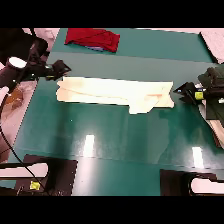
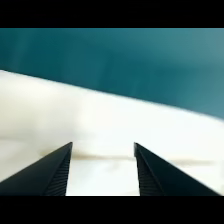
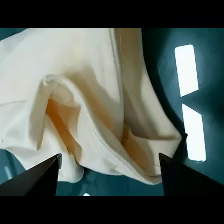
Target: Fold the shirts.
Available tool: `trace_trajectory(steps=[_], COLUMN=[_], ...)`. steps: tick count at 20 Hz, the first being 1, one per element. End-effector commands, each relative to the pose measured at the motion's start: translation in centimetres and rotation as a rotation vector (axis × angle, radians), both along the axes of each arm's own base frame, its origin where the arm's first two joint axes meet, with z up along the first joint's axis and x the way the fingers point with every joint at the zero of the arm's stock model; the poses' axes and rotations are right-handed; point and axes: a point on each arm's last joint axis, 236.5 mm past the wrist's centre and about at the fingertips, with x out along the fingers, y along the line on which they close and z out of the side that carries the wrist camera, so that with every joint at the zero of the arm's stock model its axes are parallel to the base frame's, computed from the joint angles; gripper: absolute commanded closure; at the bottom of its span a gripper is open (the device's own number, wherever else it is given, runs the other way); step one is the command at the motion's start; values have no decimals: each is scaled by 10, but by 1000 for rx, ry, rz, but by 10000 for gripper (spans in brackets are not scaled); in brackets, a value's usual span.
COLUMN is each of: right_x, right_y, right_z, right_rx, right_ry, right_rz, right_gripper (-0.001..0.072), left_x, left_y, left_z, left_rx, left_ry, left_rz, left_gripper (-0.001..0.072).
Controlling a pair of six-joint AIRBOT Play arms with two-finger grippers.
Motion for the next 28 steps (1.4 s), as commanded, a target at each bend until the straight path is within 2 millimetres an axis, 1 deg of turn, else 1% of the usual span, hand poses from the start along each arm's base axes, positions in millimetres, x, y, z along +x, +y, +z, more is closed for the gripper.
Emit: trace_trajectory(steps=[1,2,3,5,7,9,11,13,14,17,19,21,22,23,24,25,26,27,28], right_x=[-20,-25,-29,-31,-28,-24,-13,0,3,14,21,28,29,29,30,31,32,34,35], right_y=[12,9,8,4,0,-1,-4,5,11,35,55,71,76,81,83,83,84,87,88], right_z=[-21,-30,-37,-46,-45,-45,-44,-39,-40,-52,-57,-57,-53,-44,-35,-24,-14,-2,8], right_rx=[121,125,130,144,174,168,161,209,224,225,230,235,235,234,230,220,212,196,180], right_ry=[6,11,16,34,34,12,-21,-51,-49,-27,-9,3,-5,-22,-45,-71,-97,-130,-158], right_rz=[62,74,83,79,51,46,13,3,14,61,96,116,127,154,170,175,180,189,193], right_gripper=[-1,-8,-8,-8,-8,-8,-8,-8,-8,-8,3,76,174,357,461,579,673,691,692], left_x=[-29,-35,-37,-37,-39,-39,-40,-40,-40,-41,-42,-44,-46,-48,-53,-57,-57,-53,-46], left_y=[-75,-84,-88,-88,-89,-89,-90,-90,-90,-91,-91,-93,-95,-98,-109,-125,-145,-163,-181], left_z=[12,12,12,12,12,12,12,12,12,12,12,11,6,-3,-12,-18,-20,-22,-21], left_rx=[-90,-95,-96,-100,-103,-105,-106,-106,-106,-109,-116,-113,-79,-18,30,48,55,60,63], left_ry=[20,30,34,35,41,43,45,45,45,48,56,60,59,64,71,70,52,25,-18], left_rz=[-233,-261,-272,-273,-280,-279,-281,-281,-281,-286,-285,-294,-309,-330,-369,-404,-423,-424,-413], left_gripper=[239,239,240,239,240,240,240,240,240,240,240,240,240,240,241,242,246,410,604])
